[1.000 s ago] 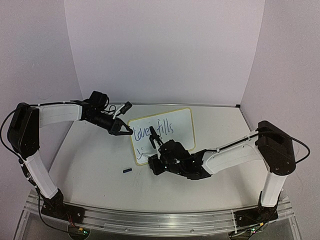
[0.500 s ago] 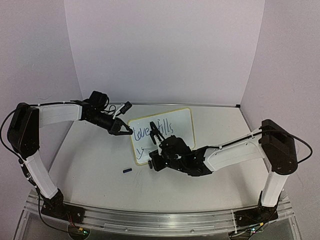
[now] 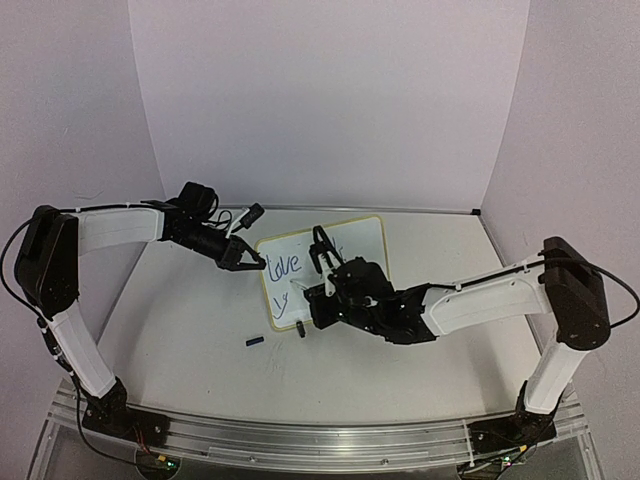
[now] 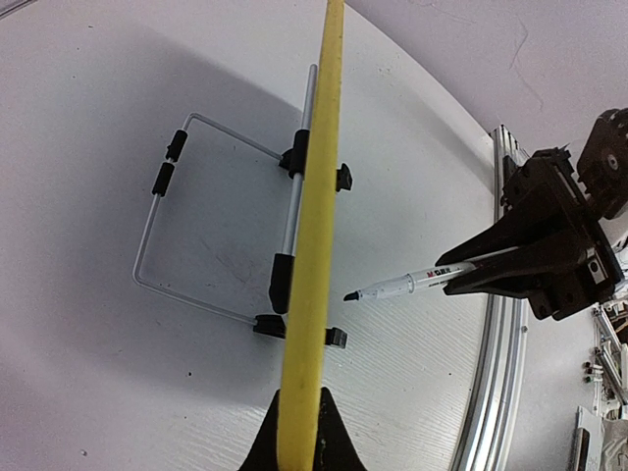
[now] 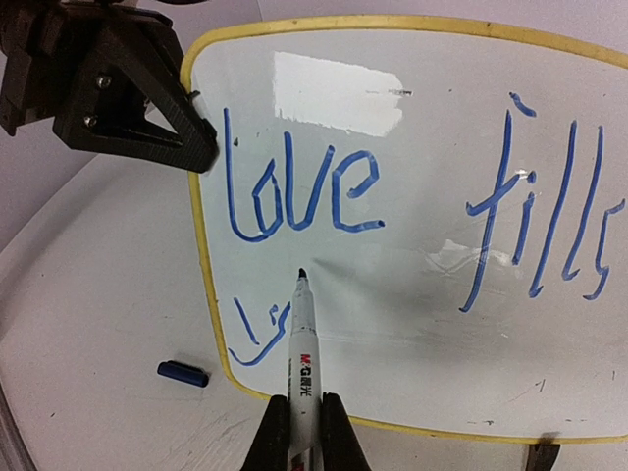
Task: Write a sentence on the whiteboard
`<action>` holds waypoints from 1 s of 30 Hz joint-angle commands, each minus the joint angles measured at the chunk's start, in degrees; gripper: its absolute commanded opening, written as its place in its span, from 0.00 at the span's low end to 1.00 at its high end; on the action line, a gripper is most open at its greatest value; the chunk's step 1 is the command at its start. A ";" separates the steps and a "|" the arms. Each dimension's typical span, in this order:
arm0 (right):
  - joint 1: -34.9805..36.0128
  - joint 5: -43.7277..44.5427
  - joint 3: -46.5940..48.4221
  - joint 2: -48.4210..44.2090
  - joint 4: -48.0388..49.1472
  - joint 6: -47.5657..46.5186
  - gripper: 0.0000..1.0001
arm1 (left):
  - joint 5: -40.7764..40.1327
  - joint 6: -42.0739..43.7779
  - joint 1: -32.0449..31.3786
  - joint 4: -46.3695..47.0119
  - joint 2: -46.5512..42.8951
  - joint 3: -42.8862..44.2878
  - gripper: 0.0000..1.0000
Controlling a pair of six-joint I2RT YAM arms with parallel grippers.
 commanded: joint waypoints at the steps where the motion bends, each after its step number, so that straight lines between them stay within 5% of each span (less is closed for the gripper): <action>1: -0.18 0.46 -1.01 0.00 0.91 0.81 0.00 | -4.50 2.85 -0.39 -2.05 -1.04 1.63 0.00; 30: -0.43 -1.02 -1.93 3.44 2.77 3.06 0.00 | -4.70 2.95 -0.39 -2.04 -0.61 1.72 0.00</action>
